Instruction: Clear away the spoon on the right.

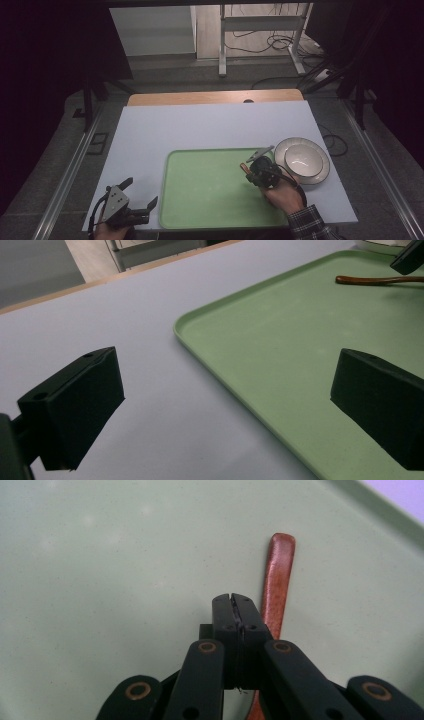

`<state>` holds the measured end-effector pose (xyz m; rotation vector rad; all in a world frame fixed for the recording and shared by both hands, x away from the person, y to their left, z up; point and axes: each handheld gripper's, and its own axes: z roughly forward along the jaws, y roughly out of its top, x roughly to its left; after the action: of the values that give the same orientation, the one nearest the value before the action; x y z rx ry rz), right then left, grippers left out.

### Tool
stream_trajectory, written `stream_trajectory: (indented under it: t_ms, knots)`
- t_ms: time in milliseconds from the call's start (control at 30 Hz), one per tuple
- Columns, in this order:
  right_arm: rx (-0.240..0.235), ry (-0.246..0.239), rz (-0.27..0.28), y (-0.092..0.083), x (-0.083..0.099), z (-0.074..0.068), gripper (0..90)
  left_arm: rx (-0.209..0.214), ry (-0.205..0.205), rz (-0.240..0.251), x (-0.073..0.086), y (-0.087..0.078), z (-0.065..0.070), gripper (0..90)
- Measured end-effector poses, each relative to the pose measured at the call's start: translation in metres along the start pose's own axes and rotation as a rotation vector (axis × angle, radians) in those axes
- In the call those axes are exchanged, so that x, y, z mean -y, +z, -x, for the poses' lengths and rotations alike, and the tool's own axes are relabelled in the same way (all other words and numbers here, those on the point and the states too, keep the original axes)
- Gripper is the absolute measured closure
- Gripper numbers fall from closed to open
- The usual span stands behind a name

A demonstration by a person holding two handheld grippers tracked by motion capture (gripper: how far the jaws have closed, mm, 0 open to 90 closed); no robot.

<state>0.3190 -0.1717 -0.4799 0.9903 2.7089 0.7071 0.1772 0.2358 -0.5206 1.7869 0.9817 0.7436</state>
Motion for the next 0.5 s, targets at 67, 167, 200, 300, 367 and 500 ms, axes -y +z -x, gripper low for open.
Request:
stream_trajectory:
  t_ms: [67,167,200,300,367,500]
  knots:
    - [0.000,-0.001,0.006,0.001,0.002,-0.001,89.4,0.001,0.002,0.001,0.000,0.000,0.000,0.5]
    - [0.005,-0.001,0.018,0.001,0.005,-0.003,89.5,0.003,0.001,0.002,0.000,0.000,0.000,0.5]
    - [0.007,-0.001,0.021,0.000,0.006,-0.003,89.4,0.003,0.000,0.003,0.000,0.000,0.000,0.5]
    - [0.008,0.002,0.035,-0.001,0.010,-0.003,89.5,0.006,0.003,0.003,0.000,-0.001,0.000,0.5]
    - [0.005,0.007,0.041,-0.002,0.014,-0.002,89.4,0.006,0.005,0.004,0.000,-0.001,0.000,0.5]
    - [0.002,0.006,0.028,0.002,0.020,-0.002,89.4,0.007,0.008,0.003,0.000,-0.001,0.000,0.6]
